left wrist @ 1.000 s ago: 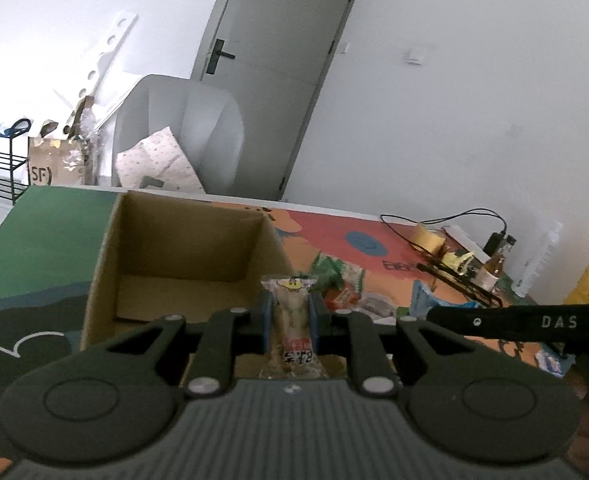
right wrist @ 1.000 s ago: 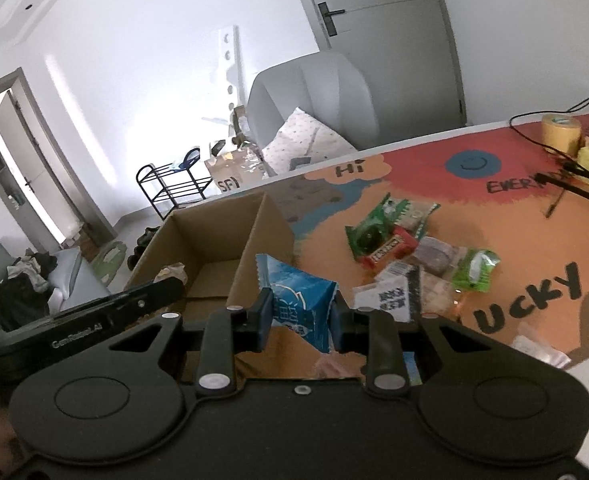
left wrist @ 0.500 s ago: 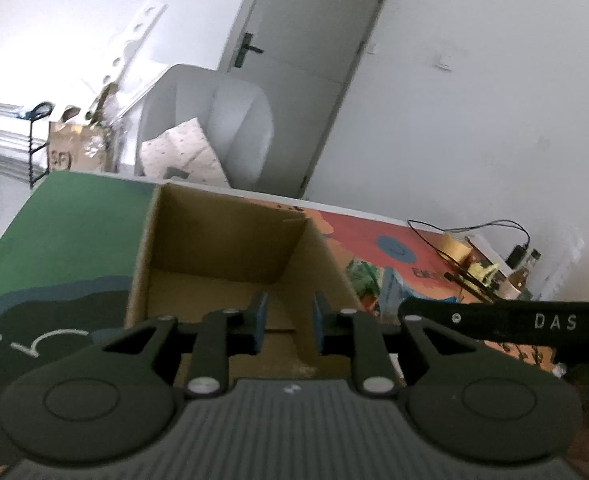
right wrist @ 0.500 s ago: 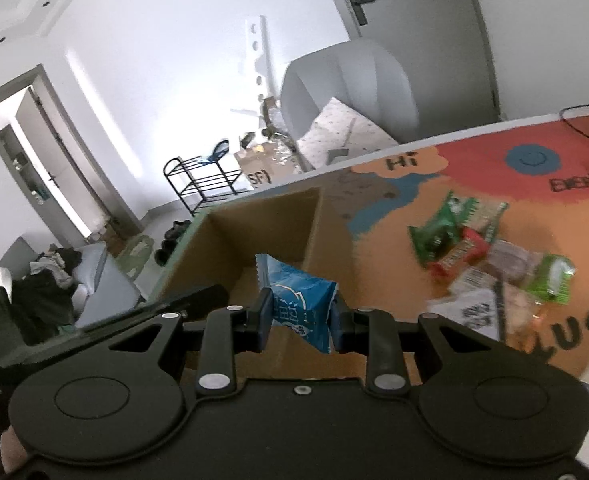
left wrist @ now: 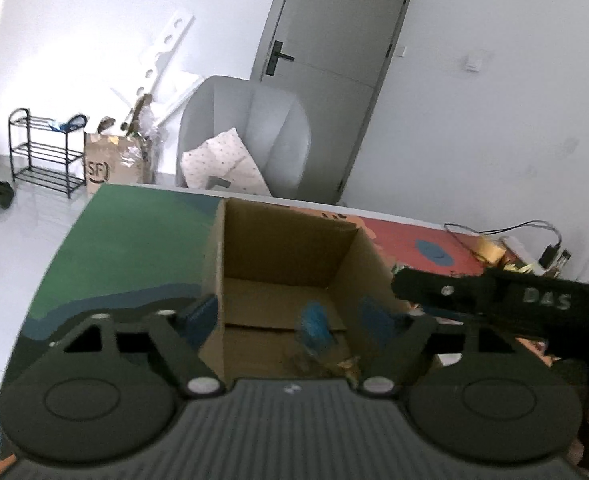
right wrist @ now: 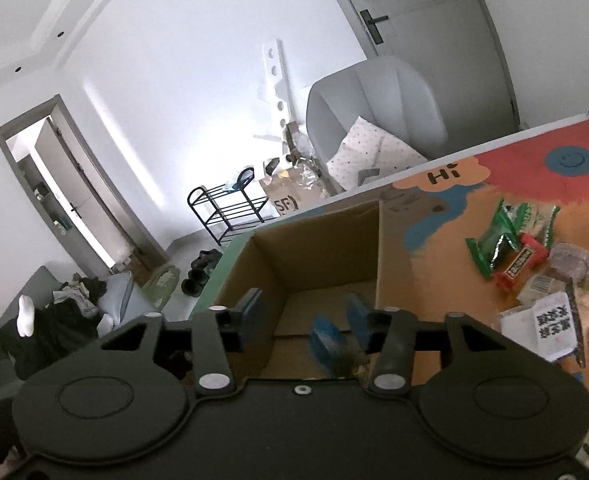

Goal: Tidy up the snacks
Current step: 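Open both grippers to drop the two packets into the cardboard box, then move both grippers back to the snack pile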

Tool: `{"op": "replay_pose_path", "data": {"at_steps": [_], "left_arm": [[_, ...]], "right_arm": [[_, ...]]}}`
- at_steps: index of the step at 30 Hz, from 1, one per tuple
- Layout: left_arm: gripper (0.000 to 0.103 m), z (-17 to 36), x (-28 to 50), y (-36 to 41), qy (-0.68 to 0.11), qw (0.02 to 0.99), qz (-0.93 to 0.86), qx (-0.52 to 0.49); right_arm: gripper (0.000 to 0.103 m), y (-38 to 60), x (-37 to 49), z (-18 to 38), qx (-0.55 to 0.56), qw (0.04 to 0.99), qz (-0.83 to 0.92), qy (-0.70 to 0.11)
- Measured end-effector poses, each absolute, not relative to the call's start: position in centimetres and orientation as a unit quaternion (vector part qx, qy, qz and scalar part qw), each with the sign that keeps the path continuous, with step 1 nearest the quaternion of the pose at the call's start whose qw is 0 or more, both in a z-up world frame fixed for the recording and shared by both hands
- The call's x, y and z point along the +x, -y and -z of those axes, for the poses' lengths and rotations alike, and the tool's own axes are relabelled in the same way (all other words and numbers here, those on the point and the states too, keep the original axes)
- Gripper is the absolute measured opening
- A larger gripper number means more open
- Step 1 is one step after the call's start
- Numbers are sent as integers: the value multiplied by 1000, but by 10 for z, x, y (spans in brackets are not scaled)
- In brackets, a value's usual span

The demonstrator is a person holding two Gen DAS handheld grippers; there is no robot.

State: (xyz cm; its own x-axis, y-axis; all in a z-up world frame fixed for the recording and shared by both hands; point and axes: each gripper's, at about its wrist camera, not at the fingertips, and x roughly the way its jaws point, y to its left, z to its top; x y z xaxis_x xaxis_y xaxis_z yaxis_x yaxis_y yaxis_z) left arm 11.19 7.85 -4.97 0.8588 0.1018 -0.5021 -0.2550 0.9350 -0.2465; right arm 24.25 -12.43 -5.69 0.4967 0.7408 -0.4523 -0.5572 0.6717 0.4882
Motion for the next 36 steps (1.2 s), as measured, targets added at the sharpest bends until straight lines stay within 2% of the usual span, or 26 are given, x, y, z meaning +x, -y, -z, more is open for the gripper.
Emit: {"op": "replay_pose_path", "data": {"at_steps": [12,16,23,34,36], "left_arm": [[94,44,106,-47,-246,954,-86,-146],[97,41,101,-32,-242,957,-78,-141],[98,37,95,-9,-240,958,-72,-140],[98,41,94,26,-252,959,-37,-128],[98,41,96,30,-252,959,-30,-127]], "right_arm": [[69,190,229,62,152,882,-319,-311],[81,206,221,60,150,892,-302,-301],[95,232,211,59,140,908,-269,-289],[98,274,200,68,145,918,-224,-294],[102,279,198,69,140,920,-219,-294]]}}
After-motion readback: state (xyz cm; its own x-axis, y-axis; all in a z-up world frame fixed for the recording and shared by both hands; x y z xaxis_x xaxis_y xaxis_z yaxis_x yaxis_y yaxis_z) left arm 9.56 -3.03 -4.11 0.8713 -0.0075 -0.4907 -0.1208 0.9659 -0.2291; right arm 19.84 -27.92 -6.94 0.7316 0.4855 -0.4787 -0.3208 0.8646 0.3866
